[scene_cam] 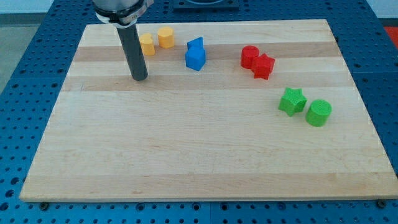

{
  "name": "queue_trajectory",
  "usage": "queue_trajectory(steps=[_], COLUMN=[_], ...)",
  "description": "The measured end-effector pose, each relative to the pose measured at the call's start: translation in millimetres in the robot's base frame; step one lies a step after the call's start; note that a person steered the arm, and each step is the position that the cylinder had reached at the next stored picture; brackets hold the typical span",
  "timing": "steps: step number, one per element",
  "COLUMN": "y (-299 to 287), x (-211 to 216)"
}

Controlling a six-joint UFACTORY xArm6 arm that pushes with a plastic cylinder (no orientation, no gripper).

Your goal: Point your arm at the green star

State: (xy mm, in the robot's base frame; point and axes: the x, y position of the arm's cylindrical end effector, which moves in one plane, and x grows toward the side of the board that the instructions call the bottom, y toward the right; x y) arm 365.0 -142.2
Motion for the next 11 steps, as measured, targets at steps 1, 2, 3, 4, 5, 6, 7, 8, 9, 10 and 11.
queue_trajectory(steps=[1, 2, 3, 4, 5, 6, 7, 8, 9, 10, 11], y=[0.0, 4.1, 38.8, 68.0, 79.7, 79.8, 79.8, 79.8, 79.8, 79.8, 79.8], x=[-6.1, -11.8, -11.7, -0.4, 8.0, 7.4, 5.5, 0.5, -3.5, -5.3, -5.3])
